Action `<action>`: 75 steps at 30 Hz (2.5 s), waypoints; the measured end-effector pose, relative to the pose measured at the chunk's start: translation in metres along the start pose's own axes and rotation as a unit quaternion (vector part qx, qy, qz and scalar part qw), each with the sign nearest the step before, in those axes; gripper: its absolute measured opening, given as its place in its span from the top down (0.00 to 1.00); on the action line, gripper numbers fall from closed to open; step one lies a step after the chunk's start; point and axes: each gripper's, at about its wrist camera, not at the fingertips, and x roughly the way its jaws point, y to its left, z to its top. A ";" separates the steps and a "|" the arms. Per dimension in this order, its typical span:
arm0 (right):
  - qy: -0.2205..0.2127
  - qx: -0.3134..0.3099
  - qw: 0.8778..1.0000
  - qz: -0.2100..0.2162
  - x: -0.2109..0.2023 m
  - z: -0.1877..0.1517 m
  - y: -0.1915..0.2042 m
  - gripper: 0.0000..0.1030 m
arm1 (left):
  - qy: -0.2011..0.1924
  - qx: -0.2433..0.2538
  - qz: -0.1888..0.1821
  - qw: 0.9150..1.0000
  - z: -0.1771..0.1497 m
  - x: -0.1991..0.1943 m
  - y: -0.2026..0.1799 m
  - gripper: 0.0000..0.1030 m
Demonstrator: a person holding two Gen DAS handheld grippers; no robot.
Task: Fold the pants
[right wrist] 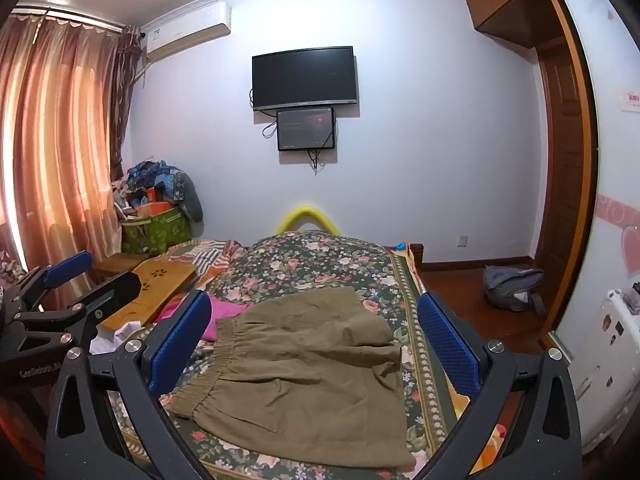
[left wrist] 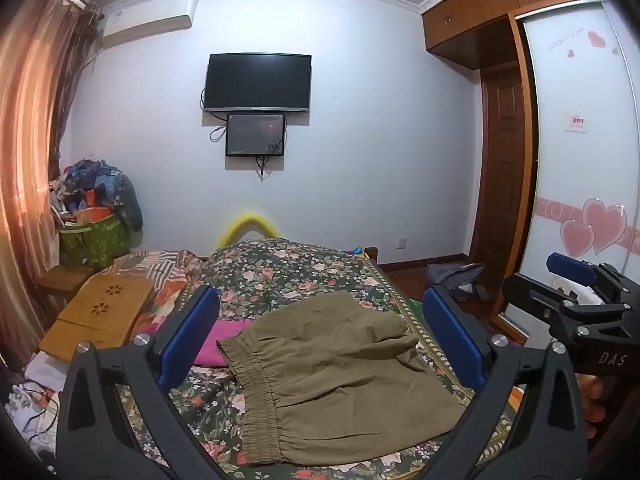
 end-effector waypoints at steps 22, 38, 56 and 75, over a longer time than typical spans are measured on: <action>0.005 0.006 1.000 0.002 0.005 -0.001 0.001 0.00 | 0.002 -0.003 0.003 1.000 -0.003 0.007 0.003 0.00; 0.006 0.006 1.000 0.002 0.003 0.001 -0.002 0.00 | -0.002 0.002 0.003 1.000 -0.005 0.002 0.001 0.00; 0.006 0.005 1.000 0.002 0.003 0.001 -0.001 0.00 | -0.003 0.002 0.003 1.000 -0.003 -0.001 -0.001 0.00; 0.008 0.004 1.000 -0.003 0.004 0.001 -0.004 0.00 | -0.001 -0.001 0.003 1.000 -0.003 0.002 0.002 0.00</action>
